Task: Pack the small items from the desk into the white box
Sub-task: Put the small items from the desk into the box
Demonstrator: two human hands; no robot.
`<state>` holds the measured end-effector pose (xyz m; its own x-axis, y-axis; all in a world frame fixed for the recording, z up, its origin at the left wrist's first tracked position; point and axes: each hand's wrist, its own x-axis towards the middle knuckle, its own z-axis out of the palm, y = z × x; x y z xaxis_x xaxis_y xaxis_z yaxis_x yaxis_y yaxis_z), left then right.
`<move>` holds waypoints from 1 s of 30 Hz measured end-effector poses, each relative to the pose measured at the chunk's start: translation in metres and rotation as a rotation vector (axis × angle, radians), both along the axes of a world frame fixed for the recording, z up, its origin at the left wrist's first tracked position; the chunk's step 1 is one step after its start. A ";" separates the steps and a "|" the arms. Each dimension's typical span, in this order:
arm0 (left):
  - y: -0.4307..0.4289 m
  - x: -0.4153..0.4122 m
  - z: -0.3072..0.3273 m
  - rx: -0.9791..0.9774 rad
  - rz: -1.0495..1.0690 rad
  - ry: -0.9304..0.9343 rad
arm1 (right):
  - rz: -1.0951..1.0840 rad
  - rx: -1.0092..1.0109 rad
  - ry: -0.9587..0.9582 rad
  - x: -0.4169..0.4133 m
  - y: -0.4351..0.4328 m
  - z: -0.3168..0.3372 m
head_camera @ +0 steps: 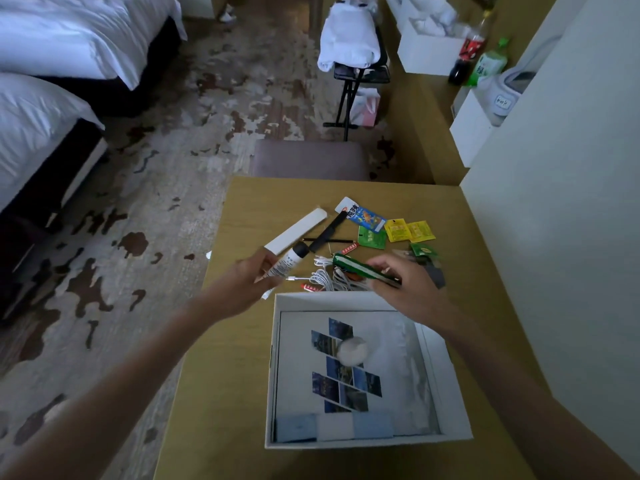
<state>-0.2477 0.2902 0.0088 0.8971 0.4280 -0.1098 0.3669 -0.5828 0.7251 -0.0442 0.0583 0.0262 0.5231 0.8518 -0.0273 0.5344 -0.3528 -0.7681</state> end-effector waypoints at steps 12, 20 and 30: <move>-0.093 -0.008 -0.019 0.332 -0.098 0.184 | 0.157 -0.398 -0.165 -0.006 -0.055 -0.079; -0.111 0.000 -0.035 0.455 -0.085 0.297 | 0.220 -0.353 -0.247 -0.019 -0.038 -0.100; -0.123 0.050 -0.035 0.464 -0.107 0.361 | 0.199 -0.278 -0.385 0.003 -0.064 -0.077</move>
